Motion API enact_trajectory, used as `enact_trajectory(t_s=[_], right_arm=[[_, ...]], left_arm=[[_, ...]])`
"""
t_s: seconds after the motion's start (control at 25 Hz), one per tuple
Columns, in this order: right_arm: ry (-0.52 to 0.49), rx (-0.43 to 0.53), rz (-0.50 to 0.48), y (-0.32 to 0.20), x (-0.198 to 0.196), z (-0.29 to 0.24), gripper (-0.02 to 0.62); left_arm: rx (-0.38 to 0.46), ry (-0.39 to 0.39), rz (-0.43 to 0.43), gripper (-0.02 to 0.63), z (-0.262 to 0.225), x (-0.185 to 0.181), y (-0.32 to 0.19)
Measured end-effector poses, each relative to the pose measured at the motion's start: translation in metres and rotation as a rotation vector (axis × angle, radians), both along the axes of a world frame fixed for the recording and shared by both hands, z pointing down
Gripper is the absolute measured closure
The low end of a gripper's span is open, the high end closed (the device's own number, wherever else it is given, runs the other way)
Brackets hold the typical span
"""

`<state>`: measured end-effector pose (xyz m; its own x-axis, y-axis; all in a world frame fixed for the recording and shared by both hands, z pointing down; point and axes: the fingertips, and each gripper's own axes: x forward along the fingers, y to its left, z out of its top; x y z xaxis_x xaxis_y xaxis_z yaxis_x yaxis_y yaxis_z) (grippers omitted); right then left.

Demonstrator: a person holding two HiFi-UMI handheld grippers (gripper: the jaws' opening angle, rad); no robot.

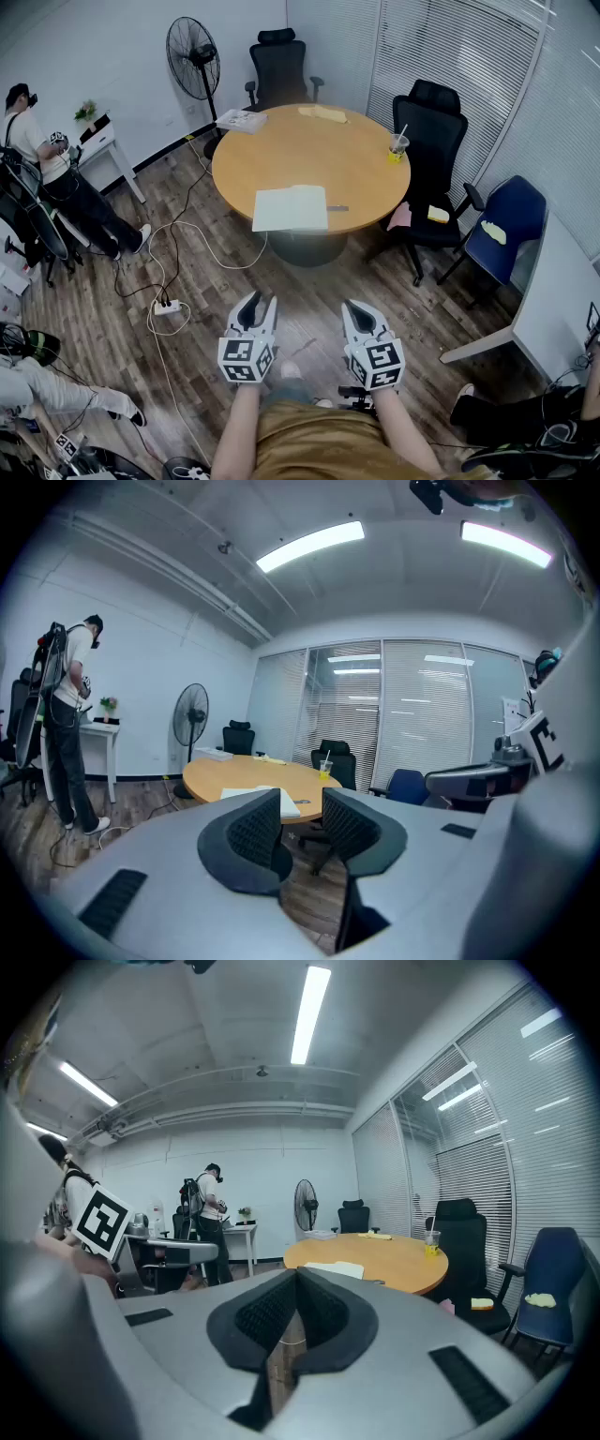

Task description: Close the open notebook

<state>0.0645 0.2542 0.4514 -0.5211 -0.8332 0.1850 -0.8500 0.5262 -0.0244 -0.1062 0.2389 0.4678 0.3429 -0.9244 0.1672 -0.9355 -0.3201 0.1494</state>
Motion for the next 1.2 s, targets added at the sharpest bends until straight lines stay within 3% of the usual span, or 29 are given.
enact_trajectory(t_s=[0.2, 0.76, 0.96, 1.2], right_arm=[[0.014, -0.018, -0.033, 0.005, -0.006, 0.011, 0.584], [0.032, -0.007, -0.106, 0.007, -0.024, 0.014, 0.584], [0.035, -0.020, -0.109, -0.022, -0.032, 0.025, 0.584], [0.044, -0.071, -0.062, -0.099, -0.032, 0.045, 0.584]], left_arm=[[0.012, -0.015, -0.017, 0.451, -0.001, -0.001, 0.004], [-0.010, 0.061, -0.093, 0.452, 0.002, -0.025, 0.019], [-0.029, 0.080, -0.113, 0.453, 0.016, -0.037, -0.011], [-0.062, 0.103, -0.083, 0.453, 0.033, -0.044, -0.093]])
